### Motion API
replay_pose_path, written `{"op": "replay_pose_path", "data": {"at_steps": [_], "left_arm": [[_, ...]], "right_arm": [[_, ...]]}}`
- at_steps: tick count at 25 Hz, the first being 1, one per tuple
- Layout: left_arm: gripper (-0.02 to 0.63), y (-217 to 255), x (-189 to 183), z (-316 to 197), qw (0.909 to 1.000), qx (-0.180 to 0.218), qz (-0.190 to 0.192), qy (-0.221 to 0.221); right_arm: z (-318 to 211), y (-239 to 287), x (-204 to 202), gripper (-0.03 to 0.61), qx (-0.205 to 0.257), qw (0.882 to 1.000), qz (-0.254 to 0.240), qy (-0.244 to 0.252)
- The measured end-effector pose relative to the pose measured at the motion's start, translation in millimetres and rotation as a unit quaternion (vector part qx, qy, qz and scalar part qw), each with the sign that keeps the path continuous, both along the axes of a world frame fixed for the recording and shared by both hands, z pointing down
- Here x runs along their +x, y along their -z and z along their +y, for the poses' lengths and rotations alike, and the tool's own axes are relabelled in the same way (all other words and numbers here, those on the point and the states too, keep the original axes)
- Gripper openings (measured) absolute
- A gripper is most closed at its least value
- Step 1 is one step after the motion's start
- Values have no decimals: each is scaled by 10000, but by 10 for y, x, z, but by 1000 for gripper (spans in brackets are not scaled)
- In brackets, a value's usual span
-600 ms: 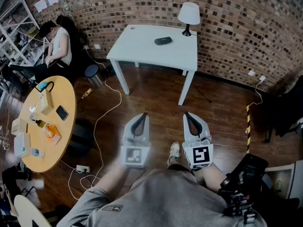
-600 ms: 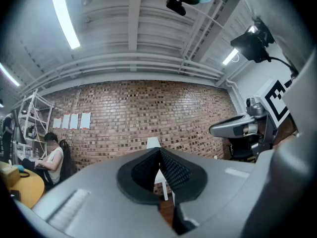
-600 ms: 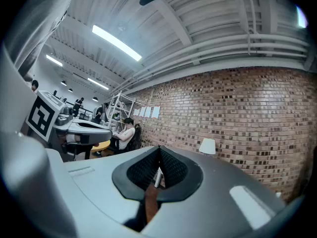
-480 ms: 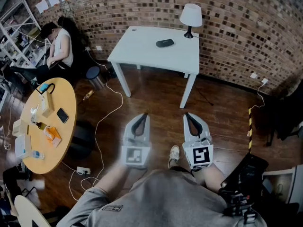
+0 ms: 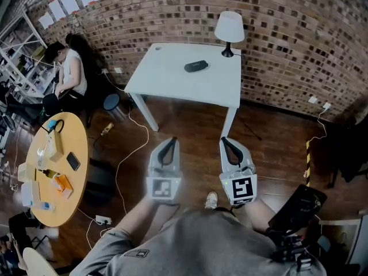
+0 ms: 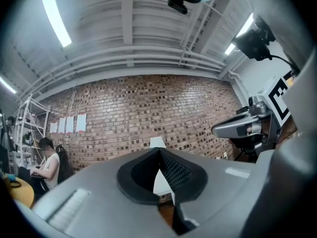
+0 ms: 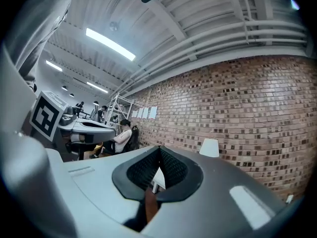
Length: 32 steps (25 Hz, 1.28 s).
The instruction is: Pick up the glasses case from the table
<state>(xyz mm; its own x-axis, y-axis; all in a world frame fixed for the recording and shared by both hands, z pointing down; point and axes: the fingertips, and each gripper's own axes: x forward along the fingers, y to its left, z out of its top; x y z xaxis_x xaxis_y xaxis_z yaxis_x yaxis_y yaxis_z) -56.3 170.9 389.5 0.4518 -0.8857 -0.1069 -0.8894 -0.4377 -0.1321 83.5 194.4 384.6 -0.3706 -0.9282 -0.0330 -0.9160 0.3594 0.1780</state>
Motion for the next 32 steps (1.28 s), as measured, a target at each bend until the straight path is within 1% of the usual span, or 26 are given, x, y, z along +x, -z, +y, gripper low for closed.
{"op": "replay_pose_path", "data": {"at_steps": [4, 7, 11, 14, 16, 20, 22, 27, 32], "left_arm": [[2, 11, 154, -355, 9998, 52, -106, 180], [2, 73, 249, -589, 9989, 221, -177, 364], [2, 230, 379, -863, 9968, 579, -218, 508], [3, 261, 398, -1068, 9957, 647, -316, 574], [3, 256, 395, -1246, 9957, 665, -273, 590], [2, 145, 350, -1637, 9965, 569, -156, 593], [3, 110, 328, -1847, 9965, 595, -161, 567], [3, 123, 238, -2431, 9929, 920, -503, 567], [3, 154, 49, -3016, 9905, 1078, -743, 411]], "right_arm": [[-333, -17, 223, 14, 7, 10000, 7, 66], [-541, -14, 358, 14, 15, 9999, 10, 142], [-815, 4, 489, 14, 63, 9998, -40, 180], [-1025, -19, 516, 14, 3, 9998, -62, 203], [-1203, -47, 503, 14, -38, 9997, -41, 225], [-1571, -130, 417, 14, -91, 9996, 43, 257], [-1762, -169, 384, 14, -134, 9996, 84, 223], [-2304, -220, 302, 14, -236, 9994, 228, 54], [-2850, -157, 120, 14, -136, 9993, 319, -158]]}}
